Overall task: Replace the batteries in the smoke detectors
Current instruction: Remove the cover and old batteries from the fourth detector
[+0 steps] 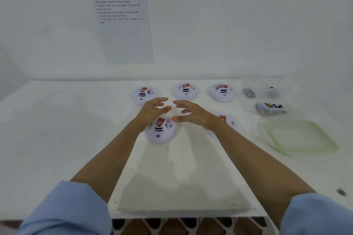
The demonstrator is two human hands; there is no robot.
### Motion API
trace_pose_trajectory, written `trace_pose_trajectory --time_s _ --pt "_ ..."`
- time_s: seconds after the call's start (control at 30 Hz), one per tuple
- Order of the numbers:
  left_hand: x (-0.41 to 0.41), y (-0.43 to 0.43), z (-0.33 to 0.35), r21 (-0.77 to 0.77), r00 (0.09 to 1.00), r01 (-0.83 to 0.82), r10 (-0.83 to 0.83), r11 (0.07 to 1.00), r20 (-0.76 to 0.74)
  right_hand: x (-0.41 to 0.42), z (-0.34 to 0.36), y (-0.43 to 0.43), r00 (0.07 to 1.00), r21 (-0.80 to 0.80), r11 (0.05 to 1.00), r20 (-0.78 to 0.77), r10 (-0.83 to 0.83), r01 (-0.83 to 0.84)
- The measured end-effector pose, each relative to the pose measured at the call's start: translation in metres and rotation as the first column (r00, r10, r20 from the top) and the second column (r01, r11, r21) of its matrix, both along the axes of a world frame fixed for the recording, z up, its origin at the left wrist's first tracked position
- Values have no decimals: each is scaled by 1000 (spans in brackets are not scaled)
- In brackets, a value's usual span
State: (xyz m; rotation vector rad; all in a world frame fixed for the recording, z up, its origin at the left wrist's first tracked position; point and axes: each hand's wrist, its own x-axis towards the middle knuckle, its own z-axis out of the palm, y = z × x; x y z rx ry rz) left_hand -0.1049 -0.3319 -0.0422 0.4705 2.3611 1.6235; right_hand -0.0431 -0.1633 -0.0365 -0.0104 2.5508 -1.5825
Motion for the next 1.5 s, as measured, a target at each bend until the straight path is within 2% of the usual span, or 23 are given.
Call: trace_pose_trajectory --time_s 0.13,0.27,0.37,0.5,0.77,0.9,1.17,1.43,1.5 --pt "16 -29 -4 -24 1000 -16 16 1000 25 16 -12 -20 998 2 1000 58 4 -4" --pt "24 -52 -13 -155 988 129 -113 980 108 19 -24 -34 997 54 998 72 12 -16" --pt "27 -56 -21 -246 983 183 -170 952 74 15 -29 -40 1000 161 987 10 -17 15" --pt "24 -55 -27 -234 988 152 -147 960 38 13 -33 -44 996 201 978 -79 -48 63" --pt "18 -40 -10 -126 984 181 -180 975 16 10 -13 -28 991 184 979 -112 -72 92" --pt "13 -10 11 -101 978 201 -205 974 -33 14 10 0 986 100 988 -126 -107 120" --pt "14 88 44 -43 955 272 -276 961 -112 28 43 94 967 39 978 -162 -197 206" --pt "32 216 51 9 935 314 -308 949 -176 46 56 221 968 52 979 -166 -188 199" --pt "34 243 48 15 942 304 -298 952 -153 48 57 250 973 33 984 -158 -169 176"
